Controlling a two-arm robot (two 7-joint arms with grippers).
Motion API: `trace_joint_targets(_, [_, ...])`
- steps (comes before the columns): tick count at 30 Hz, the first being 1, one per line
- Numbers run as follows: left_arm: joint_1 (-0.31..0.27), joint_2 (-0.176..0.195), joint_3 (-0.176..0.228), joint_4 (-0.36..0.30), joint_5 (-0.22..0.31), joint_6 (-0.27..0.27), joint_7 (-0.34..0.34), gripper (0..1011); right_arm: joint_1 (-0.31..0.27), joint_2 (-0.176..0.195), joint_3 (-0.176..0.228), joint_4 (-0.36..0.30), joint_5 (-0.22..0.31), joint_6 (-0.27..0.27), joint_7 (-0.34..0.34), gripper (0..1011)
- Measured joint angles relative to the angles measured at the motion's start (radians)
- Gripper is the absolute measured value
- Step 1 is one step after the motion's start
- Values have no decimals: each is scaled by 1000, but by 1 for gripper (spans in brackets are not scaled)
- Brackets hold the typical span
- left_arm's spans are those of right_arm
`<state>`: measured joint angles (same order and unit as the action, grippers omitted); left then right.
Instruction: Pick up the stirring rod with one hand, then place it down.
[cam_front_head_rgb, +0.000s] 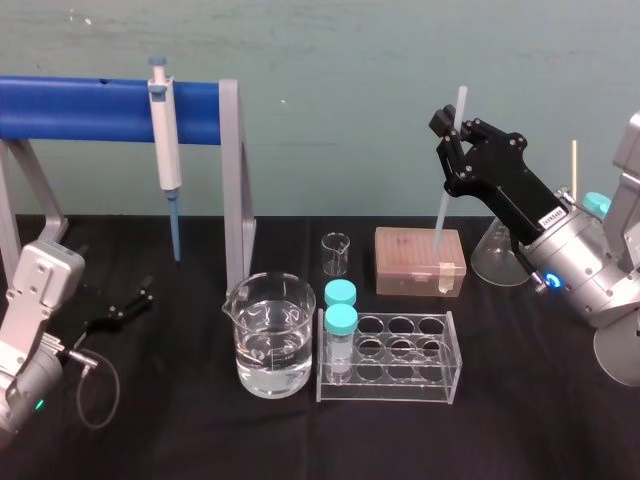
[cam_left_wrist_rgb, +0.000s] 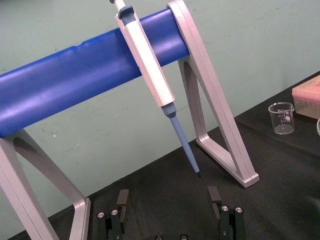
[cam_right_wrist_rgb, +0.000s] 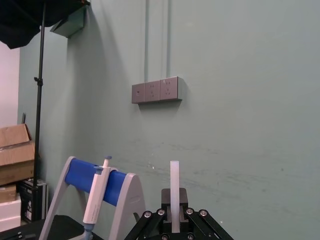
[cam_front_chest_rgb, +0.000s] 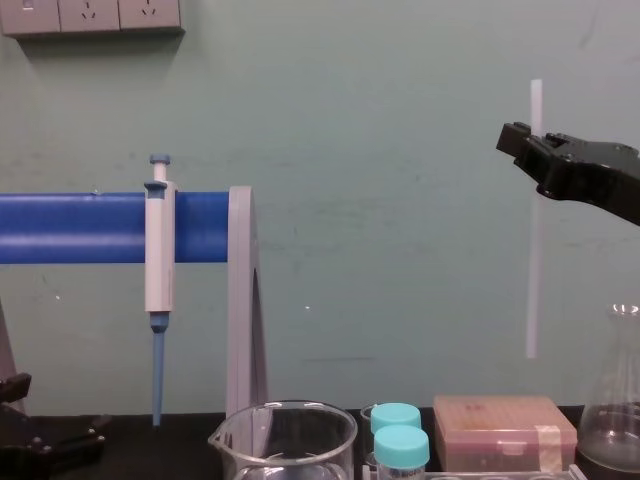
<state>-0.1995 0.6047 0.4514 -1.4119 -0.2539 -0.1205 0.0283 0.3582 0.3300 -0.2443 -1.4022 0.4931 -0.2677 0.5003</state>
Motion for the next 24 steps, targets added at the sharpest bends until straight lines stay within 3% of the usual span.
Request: trace_joint_targets(24, [0,0,0,0,0,0,0,1000,-8,-4,-3,-5,-4,8,3,71])
